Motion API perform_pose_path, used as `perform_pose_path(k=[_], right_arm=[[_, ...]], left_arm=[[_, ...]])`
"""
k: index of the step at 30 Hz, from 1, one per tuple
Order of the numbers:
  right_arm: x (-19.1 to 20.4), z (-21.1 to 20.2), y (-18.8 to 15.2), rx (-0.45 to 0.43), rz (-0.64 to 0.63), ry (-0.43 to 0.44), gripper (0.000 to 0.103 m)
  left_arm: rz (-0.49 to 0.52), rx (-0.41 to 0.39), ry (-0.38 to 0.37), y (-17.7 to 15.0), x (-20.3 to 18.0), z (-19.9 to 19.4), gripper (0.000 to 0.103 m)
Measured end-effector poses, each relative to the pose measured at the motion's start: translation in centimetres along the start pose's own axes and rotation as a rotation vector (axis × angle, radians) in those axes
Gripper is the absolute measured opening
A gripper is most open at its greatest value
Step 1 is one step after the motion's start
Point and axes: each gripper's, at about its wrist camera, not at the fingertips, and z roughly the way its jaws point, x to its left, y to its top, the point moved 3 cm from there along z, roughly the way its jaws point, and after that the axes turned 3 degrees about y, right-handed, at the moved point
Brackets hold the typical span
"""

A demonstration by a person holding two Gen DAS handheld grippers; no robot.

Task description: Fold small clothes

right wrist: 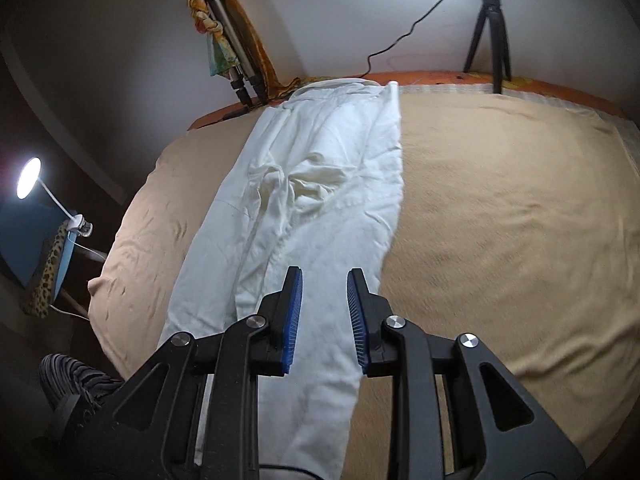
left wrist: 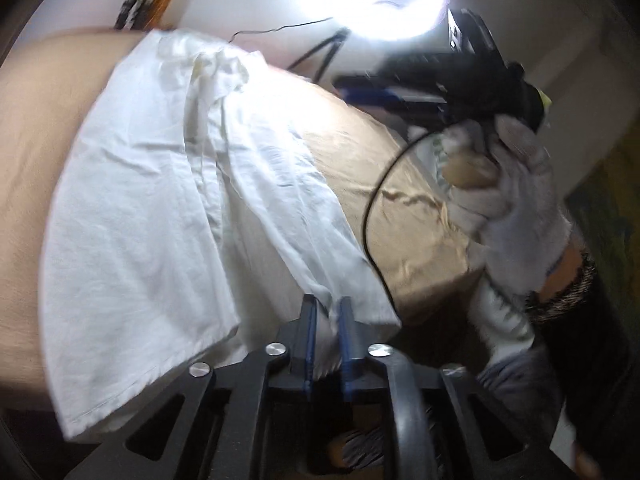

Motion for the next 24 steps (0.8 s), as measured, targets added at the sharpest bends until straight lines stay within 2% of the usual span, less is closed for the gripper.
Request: perform_pose_path(k=[1, 5, 7, 8, 11, 15, 18, 19, 20, 21, 23, 24], right_arm=[[-0.5, -0.9, -1.2, 0.004, 0.014, 0.008, 0.025], [-1.4, -2.3, -5.9, 0.052, 0.066, 0.034, 0.025], [-1.6, -2.3, -7.9, 0.091, 0.082, 0.044, 0.032], [-1.7, -2.2, -8.7, 0.108, 0.087, 0.051, 0.039], [-2.1, -1.8, -10.7, 0.144, 0.105, 0.064, 0.047], [-3.0, -0.7, -13.0, 0.200, 0.146, 0.082, 0.047], [-3.0, 0.1, -14.0, 0.230, 0.151, 0.112, 0.046], [-2.8, 0.3, -14.3, 0.237, 0.148, 0.125, 0.044], [-2.5, 0.6, -14.5, 0.247, 0.141, 0.145, 0.037], [-2.1, 0.8, -14.7, 0.255, 0.133, 0.160, 0.029], [-1.4, 1.3, -14.9, 0.266, 0.108, 0.163, 0.018], [-1.0, 1.4, -15.1, 0.263, 0.096, 0.161, 0.011]], left_arm=[[0.020, -0.001, 0.008, -0.2, 0.0, -0.7, 0.027], [0.061, -0.027, 0.078, -0.4, 1.3, -3.9, 0.036], [0.046, -0.052, 0.131, -0.4, 2.7, -5.5, 0.045], [0.032, -0.064, 0.160, -0.2, 3.6, -6.1, 0.048], [-0.019, -0.063, 0.230, -0.2, 6.4, -7.1, 0.050], [-0.126, -0.003, 0.226, -1.0, 9.9, -6.9, 0.049], [-0.170, 0.039, 0.182, -1.4, 10.6, -6.0, 0.046], [-0.180, 0.038, 0.168, -1.5, 10.6, -5.9, 0.045], [-0.187, 0.031, 0.156, -1.4, 10.6, -5.8, 0.042], [-0.194, 0.039, 0.144, -1.4, 10.3, -5.3, 0.029], [-0.216, 0.040, 0.135, -1.3, 10.6, -5.1, 0.021], [-0.218, 0.038, 0.134, -1.2, 10.7, -5.1, 0.009]])
